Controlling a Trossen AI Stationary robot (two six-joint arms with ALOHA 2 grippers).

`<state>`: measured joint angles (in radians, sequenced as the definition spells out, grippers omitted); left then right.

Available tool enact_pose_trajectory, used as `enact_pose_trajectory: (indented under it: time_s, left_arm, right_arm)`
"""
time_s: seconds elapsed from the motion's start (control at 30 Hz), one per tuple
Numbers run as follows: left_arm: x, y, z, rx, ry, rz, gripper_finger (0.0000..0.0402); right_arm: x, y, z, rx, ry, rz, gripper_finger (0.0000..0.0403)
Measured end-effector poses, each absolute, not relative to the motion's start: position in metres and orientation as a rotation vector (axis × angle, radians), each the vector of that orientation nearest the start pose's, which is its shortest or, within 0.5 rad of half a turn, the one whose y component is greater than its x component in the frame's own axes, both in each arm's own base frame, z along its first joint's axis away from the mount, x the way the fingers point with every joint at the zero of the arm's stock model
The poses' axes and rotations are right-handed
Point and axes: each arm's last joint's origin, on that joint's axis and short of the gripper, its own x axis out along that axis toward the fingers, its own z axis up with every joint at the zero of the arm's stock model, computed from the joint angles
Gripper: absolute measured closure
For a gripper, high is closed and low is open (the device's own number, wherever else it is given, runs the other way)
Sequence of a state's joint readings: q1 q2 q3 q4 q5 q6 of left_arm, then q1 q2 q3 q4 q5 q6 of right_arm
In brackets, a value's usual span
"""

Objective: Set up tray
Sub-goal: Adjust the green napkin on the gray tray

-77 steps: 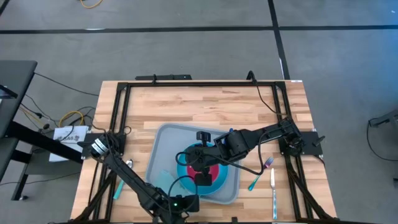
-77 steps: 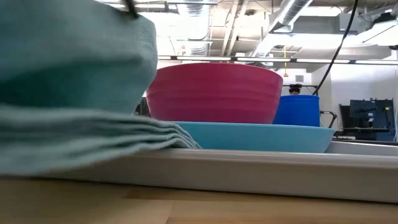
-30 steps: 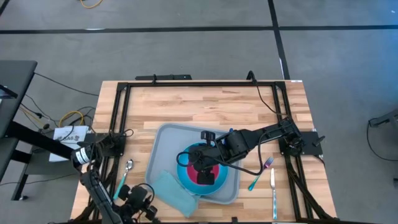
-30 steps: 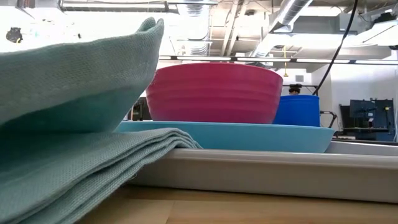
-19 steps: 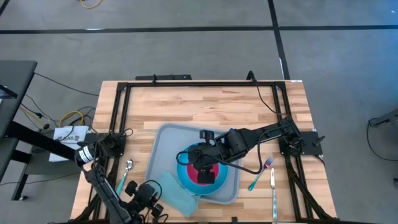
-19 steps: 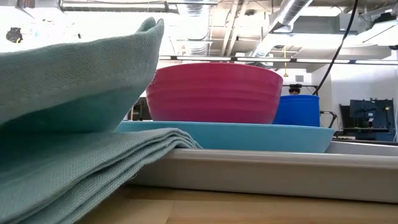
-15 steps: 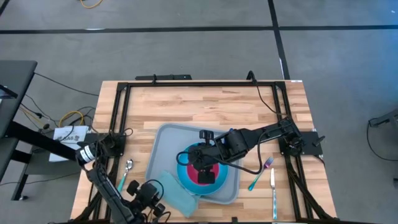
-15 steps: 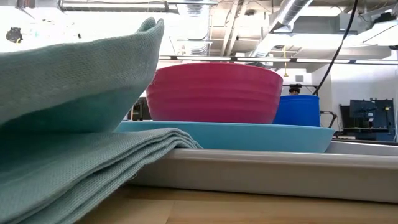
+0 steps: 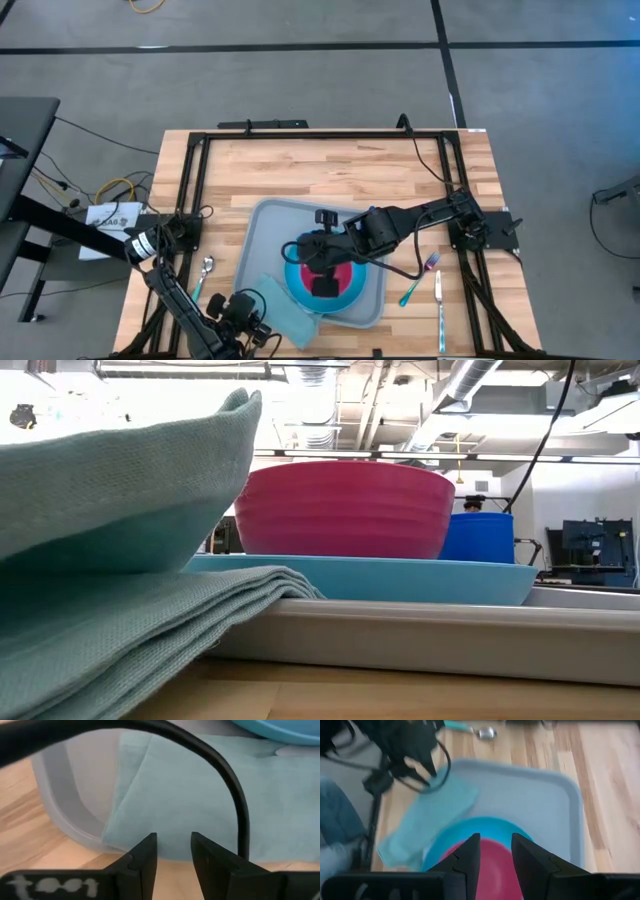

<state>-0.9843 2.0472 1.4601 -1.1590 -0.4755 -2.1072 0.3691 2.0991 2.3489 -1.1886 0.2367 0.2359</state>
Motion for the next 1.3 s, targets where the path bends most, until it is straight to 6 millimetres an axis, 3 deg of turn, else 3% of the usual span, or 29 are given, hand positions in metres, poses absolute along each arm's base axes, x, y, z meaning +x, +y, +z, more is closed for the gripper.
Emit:
enact_pose_trajectory:
  time_s: [0.33, 0.6, 1.0, 1.13, 1.3]
  left_arm:
    - [0.217, -0.301, 0.162, -0.675, 0.893, 0.843, 0.0295]
    - [0.217, -0.301, 0.162, -0.609, 0.922, 0.796, 0.0295]
    - [0.208, -0.306, 0.162, -0.688, 0.863, 0.838, 0.0295]
    - [0.209, -0.308, 0.163, -0.726, 0.771, 0.823, 0.0295]
    - [0.214, -0.306, 0.163, -0.696, 0.800, 0.801, 0.0295]
  right_arm:
    - [0.429, 0.153, 0.397, 0.057, 0.575, 0.049, 0.0301]
    - [0.443, 0.142, 0.417, 0.123, 0.348, 0.052, 0.0301]
    - [0.440, 0.124, 0.400, 0.114, 0.534, -0.016, 0.0301]
    - [0.442, 0.118, 0.400, 0.117, 0.534, -0.029, 0.0301]
    - [0.446, 0.110, 0.403, 0.131, 0.503, -0.042, 0.0301]
